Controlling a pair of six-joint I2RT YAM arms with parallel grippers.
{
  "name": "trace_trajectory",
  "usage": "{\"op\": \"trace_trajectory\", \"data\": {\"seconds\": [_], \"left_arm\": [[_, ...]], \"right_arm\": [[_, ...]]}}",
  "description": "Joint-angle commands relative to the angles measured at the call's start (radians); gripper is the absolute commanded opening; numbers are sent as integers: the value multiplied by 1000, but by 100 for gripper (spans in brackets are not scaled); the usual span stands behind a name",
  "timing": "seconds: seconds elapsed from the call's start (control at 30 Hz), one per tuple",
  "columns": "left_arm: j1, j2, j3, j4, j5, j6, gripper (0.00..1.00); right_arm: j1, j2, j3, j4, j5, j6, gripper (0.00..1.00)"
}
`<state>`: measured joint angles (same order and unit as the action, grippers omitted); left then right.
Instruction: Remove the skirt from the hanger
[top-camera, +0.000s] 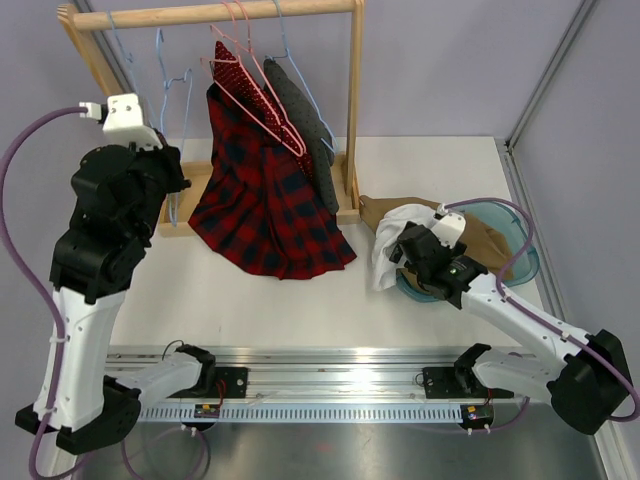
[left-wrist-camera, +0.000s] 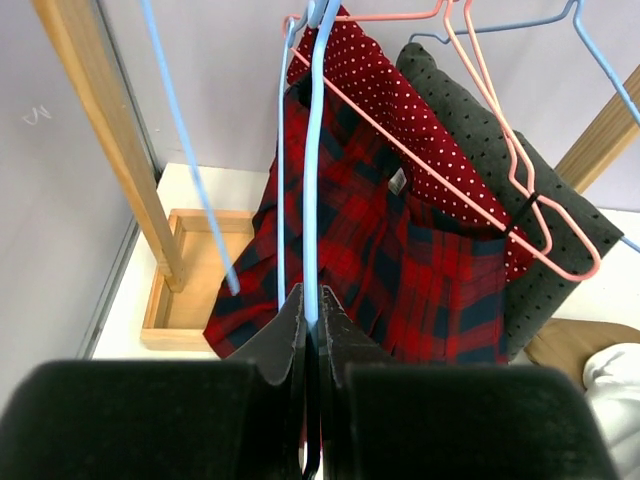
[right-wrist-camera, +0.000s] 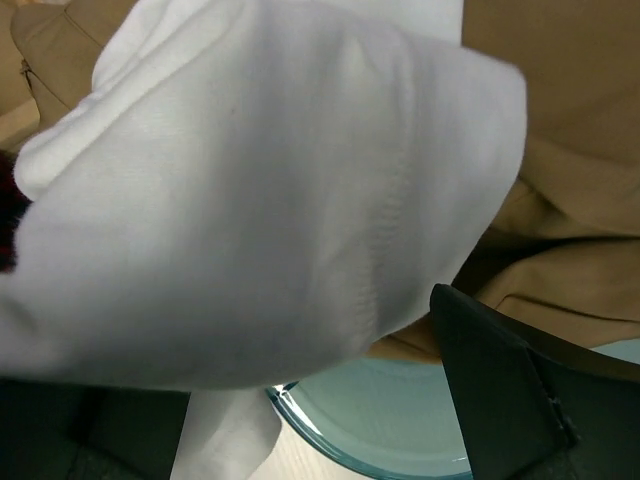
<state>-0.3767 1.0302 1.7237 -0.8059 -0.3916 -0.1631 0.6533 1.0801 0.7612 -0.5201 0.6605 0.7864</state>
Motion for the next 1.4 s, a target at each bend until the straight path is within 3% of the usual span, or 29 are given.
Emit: {"op": "trace_trajectory", "data": {"seconds": [0.0,0.23,0.53,0.77,1.17,1.23,1.27,1.3,1.37], "left_arm": [[1,54,68,91,-15,30,0],[44,252,264,119,-9,54,0],[234,504,464,109,143,-71,0],[326,527,358,172,372,-148,0],[340,432,180,202,372,-145,1],[340,416,180,195,359,-136,10],[340,404,181,195,356,-133,21],[340,389,198,186,352,-124,40],[340,381,233,162,344,-121,59]], "right_arm": [[-3,11,-2,49,-50,99,99],[-3,-95,-34,92,-123,47,99],[-4,-259,-66,55,-243,33,99],[-1,-313,-65,52,-275,22,100],[-3,-319,-72,51,-295,16,99],[-1,-321,-72,46,-298,16,99],[-3,-322,-72,43,-297,16,99],[-1,-324,-72,43,-298,17,99],[-4,-325,-79,43,-299,19,99]]}}
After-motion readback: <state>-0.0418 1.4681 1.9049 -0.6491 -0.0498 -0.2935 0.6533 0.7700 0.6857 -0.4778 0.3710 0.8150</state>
